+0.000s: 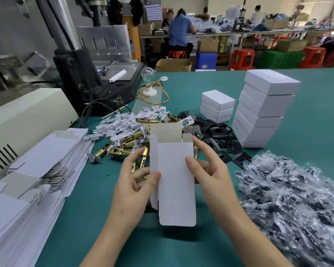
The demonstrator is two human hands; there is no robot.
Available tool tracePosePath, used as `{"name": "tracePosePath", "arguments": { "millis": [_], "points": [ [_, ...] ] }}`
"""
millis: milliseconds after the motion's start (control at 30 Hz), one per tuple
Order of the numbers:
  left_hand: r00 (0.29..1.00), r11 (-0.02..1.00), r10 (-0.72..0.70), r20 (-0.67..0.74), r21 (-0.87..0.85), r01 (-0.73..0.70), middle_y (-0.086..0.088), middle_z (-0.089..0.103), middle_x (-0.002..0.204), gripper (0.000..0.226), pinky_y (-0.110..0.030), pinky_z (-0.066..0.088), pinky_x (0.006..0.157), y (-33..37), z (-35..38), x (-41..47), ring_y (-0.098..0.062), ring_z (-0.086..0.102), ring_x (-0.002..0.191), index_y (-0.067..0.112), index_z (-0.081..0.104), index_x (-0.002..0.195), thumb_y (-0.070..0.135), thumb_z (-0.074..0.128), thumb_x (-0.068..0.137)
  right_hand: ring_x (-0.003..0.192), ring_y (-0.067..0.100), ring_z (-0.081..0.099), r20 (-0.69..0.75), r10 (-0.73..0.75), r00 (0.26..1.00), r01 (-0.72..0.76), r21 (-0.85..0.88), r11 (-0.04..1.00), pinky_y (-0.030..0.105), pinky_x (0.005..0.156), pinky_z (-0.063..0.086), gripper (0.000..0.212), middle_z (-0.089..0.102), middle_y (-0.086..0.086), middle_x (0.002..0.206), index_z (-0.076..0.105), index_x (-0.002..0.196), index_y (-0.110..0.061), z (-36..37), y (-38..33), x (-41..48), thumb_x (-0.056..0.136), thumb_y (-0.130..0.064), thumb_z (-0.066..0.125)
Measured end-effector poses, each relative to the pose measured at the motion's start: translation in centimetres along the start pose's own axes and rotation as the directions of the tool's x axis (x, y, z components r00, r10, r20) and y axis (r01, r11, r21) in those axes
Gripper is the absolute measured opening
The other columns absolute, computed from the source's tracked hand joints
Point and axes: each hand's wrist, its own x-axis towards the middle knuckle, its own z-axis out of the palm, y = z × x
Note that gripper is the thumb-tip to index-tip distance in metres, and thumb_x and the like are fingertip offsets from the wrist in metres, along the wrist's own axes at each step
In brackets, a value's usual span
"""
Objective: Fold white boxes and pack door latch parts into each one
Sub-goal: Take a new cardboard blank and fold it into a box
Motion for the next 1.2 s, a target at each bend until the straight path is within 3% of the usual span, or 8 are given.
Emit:
{"name": "tracePosePath", "arguments": {
  "millis": [100,333,433,633,833,967,1067,1200],
  "points": [
    [0.996,0.996,0.087,-0.005,0.021,-0.086,0.014,0.074,0.127,0.070,-0.024,0.061,0.088,0.1,0.1,-0.2,-0.013,0.074,0.111,0.059,0.044,0.146,0.051,0.073,0.083,0.090,0.014,0.073,0.024,-0.087,0.996,0.090,-0.196,0.976,0.035,0.076,0.062,0.045,0.078,-0.005,0.099,0.058,0.136,-0.054,0.1,0.1,-0.4,0.096,-0.032,0.065],
    [0.984,0.984,0.167,0.070,0.051,-0.170,0.010,0.072,0.132,0.063,-0.031,0.062,0.089,0.2,0.0,-0.8,-0.016,0.070,0.119,0.055,0.040,0.154,0.048,0.060,0.095,0.082,0.010,0.066,0.057,-0.142,0.988,0.153,-0.339,0.928,0.026,0.066,0.055,0.040,0.069,-0.014,0.088,0.061,0.129,-0.056,0.2,-0.3,-0.6,0.093,-0.040,0.065],
    [0.985,0.989,0.141,0.104,0.032,-0.145,0.007,0.073,0.126,0.055,-0.031,0.062,0.086,0.1,0.0,-1.0,-0.017,0.071,0.113,0.054,0.048,0.149,0.048,0.058,0.096,0.078,0.009,0.063,0.041,-0.128,0.991,0.134,-0.379,0.916,0.031,0.063,0.053,0.027,0.064,-0.011,0.083,0.065,0.117,-0.051,0.1,-0.4,-0.5,0.090,-0.047,0.064],
    [0.994,0.998,0.052,0.094,0.040,-0.056,0.008,0.073,0.115,0.040,-0.027,0.061,0.077,-0.2,-0.1,-0.5,-0.016,0.073,0.103,0.047,0.064,0.132,0.056,0.057,0.094,0.074,0.006,0.059,0.039,-0.044,0.998,0.056,-0.372,0.927,0.037,0.063,0.052,0.016,0.061,-0.013,0.080,0.066,0.109,-0.041,0.1,-0.3,-0.5,0.094,-0.045,0.061],
    [0.997,0.995,0.016,0.077,0.092,-0.023,0.003,0.072,0.103,0.032,-0.031,0.061,0.080,-0.4,-0.1,-0.3,-0.017,0.070,0.095,0.039,0.071,0.115,0.058,0.054,0.094,0.070,0.003,0.058,0.030,0.024,0.999,-0.010,-0.395,0.919,0.020,0.055,0.047,0.012,0.061,-0.007,0.079,0.068,0.104,-0.039,0.2,0.0,-0.4,0.097,-0.046,0.061],
    [0.999,0.994,-0.016,0.049,0.107,0.011,0.002,0.075,0.103,0.029,-0.031,0.059,0.084,-0.3,0.0,-0.1,-0.020,0.071,0.098,0.030,0.076,0.107,0.046,0.052,0.101,0.075,0.013,0.058,0.007,0.077,0.997,-0.069,-0.362,0.930,0.020,0.058,0.044,0.024,0.061,0.000,0.080,0.070,0.102,-0.036,0.2,0.2,-0.3,0.091,-0.052,0.057],
    [0.999,0.990,-0.002,0.037,0.139,-0.003,-0.001,0.076,0.104,0.031,-0.035,0.058,0.088,-0.3,-0.1,0.0,-0.024,0.071,0.100,0.022,0.078,0.107,0.040,0.053,0.102,0.072,0.007,0.056,0.011,0.103,0.995,-0.093,-0.353,0.931,0.016,0.060,0.043,0.026,0.062,-0.001,0.080,0.071,0.102,-0.034,0.3,0.5,-0.3,0.090,-0.053,0.056],
    [0.999,0.980,0.016,0.038,0.196,-0.023,0.002,0.074,0.097,0.026,-0.022,0.052,0.078,0.1,-0.1,-0.2,-0.018,0.068,0.090,0.027,0.078,0.102,0.039,0.055,0.101,0.070,0.005,0.054,-0.008,0.106,0.994,-0.102,-0.360,0.927,0.015,0.060,0.042,0.028,0.062,-0.003,0.077,0.071,0.101,-0.034,0.1,0.9,-0.1,0.089,-0.054,0.056]
  ]
}}
